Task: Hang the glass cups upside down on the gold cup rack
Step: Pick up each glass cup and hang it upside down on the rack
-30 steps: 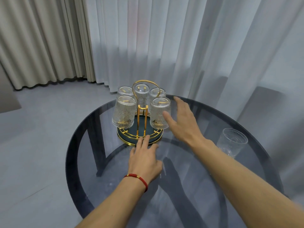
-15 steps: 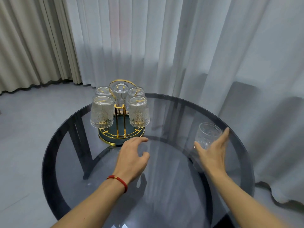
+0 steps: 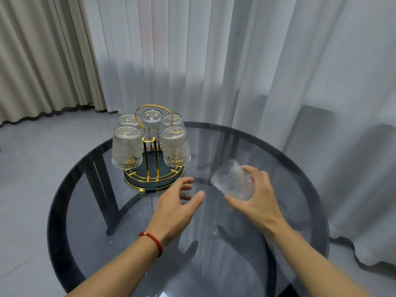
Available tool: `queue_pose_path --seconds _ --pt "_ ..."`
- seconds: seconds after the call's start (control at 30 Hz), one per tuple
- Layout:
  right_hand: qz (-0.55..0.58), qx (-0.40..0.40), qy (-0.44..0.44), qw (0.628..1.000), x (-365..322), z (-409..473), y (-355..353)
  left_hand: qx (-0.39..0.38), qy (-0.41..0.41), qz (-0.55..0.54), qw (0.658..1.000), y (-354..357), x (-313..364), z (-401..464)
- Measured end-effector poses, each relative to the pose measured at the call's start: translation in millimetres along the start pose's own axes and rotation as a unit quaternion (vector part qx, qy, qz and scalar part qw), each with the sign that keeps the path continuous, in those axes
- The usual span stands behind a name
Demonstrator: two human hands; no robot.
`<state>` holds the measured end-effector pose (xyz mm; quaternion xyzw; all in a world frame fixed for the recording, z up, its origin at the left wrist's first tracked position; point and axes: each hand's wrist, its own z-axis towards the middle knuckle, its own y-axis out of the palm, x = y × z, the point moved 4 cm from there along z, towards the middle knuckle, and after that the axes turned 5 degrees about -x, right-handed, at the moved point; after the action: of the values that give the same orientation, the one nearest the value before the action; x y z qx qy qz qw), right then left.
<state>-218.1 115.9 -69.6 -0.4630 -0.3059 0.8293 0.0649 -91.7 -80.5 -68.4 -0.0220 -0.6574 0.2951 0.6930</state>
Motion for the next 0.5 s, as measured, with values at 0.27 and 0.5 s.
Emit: queue_pose_path --seconds 0.27,0.5 --pt "0.003 -0.168 -0.105 0.98 -54 -15 41 -0.008 -0.038 -0.219 0.975 -14 2 -2" --pt "0.266 -0.215 0.081 0.936 -62 -19 56 -0.008 -0.029 -0.315 0.949 -30 -5 -3"
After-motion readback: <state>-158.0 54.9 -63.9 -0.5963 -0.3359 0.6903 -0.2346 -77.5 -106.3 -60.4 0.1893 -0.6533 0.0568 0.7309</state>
